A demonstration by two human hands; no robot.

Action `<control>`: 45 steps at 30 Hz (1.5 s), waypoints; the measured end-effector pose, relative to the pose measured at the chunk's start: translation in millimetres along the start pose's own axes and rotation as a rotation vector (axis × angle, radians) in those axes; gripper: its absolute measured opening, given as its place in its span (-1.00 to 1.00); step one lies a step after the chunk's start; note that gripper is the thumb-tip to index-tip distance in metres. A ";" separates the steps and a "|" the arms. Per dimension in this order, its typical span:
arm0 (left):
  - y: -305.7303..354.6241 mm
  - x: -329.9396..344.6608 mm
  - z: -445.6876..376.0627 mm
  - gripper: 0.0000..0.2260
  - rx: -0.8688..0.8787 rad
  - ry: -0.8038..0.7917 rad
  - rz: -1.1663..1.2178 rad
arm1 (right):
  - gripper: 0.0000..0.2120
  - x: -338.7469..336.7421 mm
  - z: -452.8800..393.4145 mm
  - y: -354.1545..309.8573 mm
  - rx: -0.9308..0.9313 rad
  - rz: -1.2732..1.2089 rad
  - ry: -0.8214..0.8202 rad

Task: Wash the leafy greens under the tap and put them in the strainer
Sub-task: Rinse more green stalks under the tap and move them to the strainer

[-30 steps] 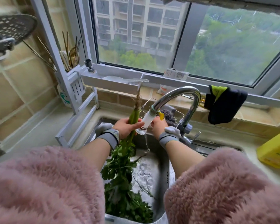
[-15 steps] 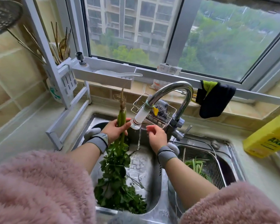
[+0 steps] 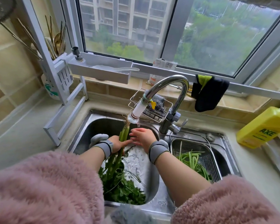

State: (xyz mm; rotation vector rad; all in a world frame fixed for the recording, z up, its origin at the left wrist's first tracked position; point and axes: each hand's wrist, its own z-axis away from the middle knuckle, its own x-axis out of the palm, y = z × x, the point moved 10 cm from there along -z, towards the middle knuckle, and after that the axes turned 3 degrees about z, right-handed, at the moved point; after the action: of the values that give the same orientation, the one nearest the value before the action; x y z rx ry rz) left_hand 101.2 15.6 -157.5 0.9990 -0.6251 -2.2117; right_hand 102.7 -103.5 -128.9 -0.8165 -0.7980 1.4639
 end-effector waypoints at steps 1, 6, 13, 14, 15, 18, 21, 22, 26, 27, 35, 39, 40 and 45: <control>1.7 1.7 0.3 -0.49 0.005 0.003 -0.030 | -0.80 0.8 1.0 -1.6 -0.036 0.092 0.002; 7.0 6.3 2.4 -0.52 0.049 -0.017 -0.062 | -0.71 -4.1 -3.6 -8.5 -0.178 0.368 0.072; 11.0 -3.7 13.8 -0.80 0.099 -0.012 0.088 | -0.84 -1.6 -1.5 -21.3 -0.289 0.582 0.086; 10.7 -6.3 14.4 -0.81 0.100 -0.008 0.090 | -0.85 0.9 -1.5 -22.8 -0.307 0.607 0.081; 10.8 -7.7 15.2 -0.82 0.099 -0.010 0.087 | -0.86 2.4 -2.6 -22.7 -0.313 0.625 0.070; 9.5 -10.1 15.3 -0.82 0.091 -0.031 0.052 | -0.86 5.9 -1.7 -24.1 -0.316 0.624 0.017; 5.5 -10.8 16.4 -0.77 0.075 -0.048 0.018 | -0.82 9.4 2.5 -25.3 -0.335 0.640 -0.049; 4.5 -11.1 16.1 -0.77 0.071 -0.047 0.007 | -0.81 10.4 3.5 -25.3 -0.347 0.646 -0.065; 10.2 -8.4 15.9 -0.83 0.069 -0.038 -0.019 | -0.78 15.7 6.5 -21.5 -0.333 0.561 -0.123; 12.6 -7.3 15.6 -0.84 0.072 -0.039 -0.019 | -0.77 15.8 6.7 -20.7 -0.329 0.542 -0.124; 14.0 -11.6 12.0 -0.81 0.066 -0.032 -0.075 | -0.78 7.4 4.0 -29.3 -0.384 0.759 -0.028; 10.3 -13.9 12.9 -0.80 0.037 -0.036 -0.091 | -0.84 6.5 5.3 -35.6 -0.423 1.016 0.055; 7.9 -14.8 13.3 -0.81 0.025 -0.045 -0.089 | -0.85 4.6 5.3 -37.0 -0.431 1.082 0.071; 5.9 -8.4 17.0 -0.92 -0.003 -0.108 -0.029 | -0.84 1.2 -0.8 -35.9 -0.399 1.213 0.075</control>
State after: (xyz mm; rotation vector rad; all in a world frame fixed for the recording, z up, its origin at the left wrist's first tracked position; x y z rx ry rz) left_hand 94.3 20.1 -139.5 0.8966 -0.6584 -2.3036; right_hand 121.8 -100.6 -98.6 -1.8387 -0.5215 2.3147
